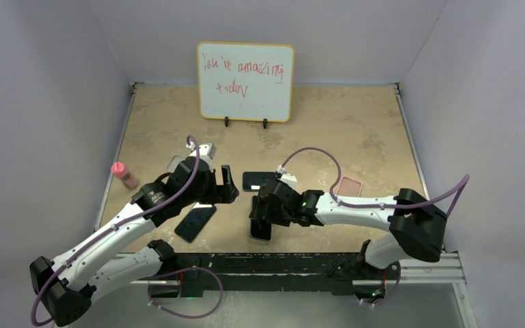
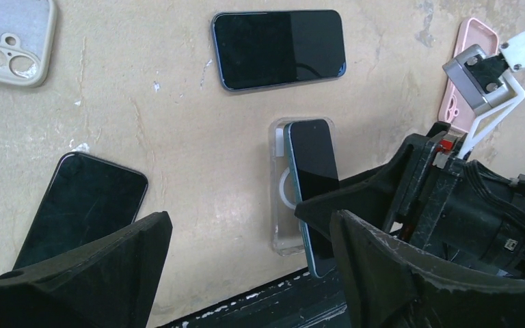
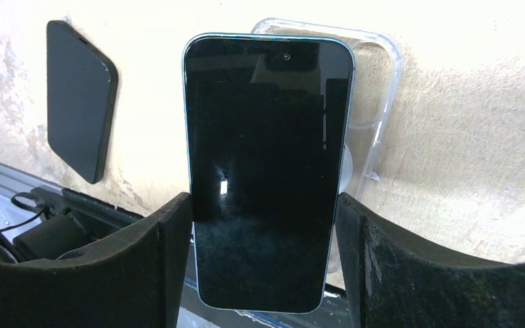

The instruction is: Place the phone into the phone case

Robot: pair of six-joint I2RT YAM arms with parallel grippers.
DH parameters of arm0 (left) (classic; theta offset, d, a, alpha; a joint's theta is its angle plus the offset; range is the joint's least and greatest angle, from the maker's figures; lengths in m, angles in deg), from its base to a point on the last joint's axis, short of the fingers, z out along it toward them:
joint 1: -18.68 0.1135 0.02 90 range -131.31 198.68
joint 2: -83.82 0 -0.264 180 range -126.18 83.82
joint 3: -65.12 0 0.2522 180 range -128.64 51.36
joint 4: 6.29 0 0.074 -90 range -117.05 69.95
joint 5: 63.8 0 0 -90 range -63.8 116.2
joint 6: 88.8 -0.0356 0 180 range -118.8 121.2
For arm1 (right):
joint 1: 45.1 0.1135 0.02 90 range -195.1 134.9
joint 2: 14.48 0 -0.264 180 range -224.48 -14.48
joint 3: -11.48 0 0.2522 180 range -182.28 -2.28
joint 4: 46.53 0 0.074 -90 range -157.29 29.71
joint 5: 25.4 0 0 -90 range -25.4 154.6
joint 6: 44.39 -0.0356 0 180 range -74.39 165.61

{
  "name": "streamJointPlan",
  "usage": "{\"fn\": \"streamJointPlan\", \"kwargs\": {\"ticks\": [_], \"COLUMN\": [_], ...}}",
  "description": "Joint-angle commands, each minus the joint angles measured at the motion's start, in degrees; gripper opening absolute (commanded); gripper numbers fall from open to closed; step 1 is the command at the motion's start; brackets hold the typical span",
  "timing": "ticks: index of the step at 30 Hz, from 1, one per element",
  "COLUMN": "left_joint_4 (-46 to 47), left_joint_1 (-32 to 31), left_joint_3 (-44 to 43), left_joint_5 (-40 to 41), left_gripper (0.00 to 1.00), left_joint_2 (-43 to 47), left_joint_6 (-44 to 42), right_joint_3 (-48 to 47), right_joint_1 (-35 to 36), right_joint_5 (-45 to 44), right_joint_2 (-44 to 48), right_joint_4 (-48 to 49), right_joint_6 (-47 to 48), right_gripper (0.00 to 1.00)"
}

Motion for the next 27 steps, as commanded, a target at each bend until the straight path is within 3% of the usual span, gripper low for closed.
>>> {"fn": "streamJointPlan", "kwargs": {"ticks": [1, 13, 24, 27], "left_joint_4": [-0.8, -1.1, -0.1, 0.7], "left_joint_1": [0.2, 0.2, 0.2, 0.2], "left_joint_3": [0.5, 0.8, 2.5, 3.0], "left_joint_5": [1.3, 2.3, 0.5, 0.0], "left_gripper": [0.89, 0.87, 0.85, 0.84], "left_joint_2": [1.0, 0.3, 0.5, 0.0], "left_joint_6": [-0.5, -1.0, 0.0, -0.1], "right_joint_3": [-3.1, -2.3, -3.4, -3.4], "right_joint_1": [0.9, 2.3, 2.4, 2.4], "right_joint_5": [-2.6, -5.9, -4.8, -5.3], "right_joint_2": [-2.0, -5.9, -5.8, -4.7], "right_joint_4": [3.4, 2.1, 0.1, -0.5], "right_joint_6": [-2.9, -6.2, -4.3, -4.2], "right_gripper": [0.5, 0.57, 0.79, 0.81]}}
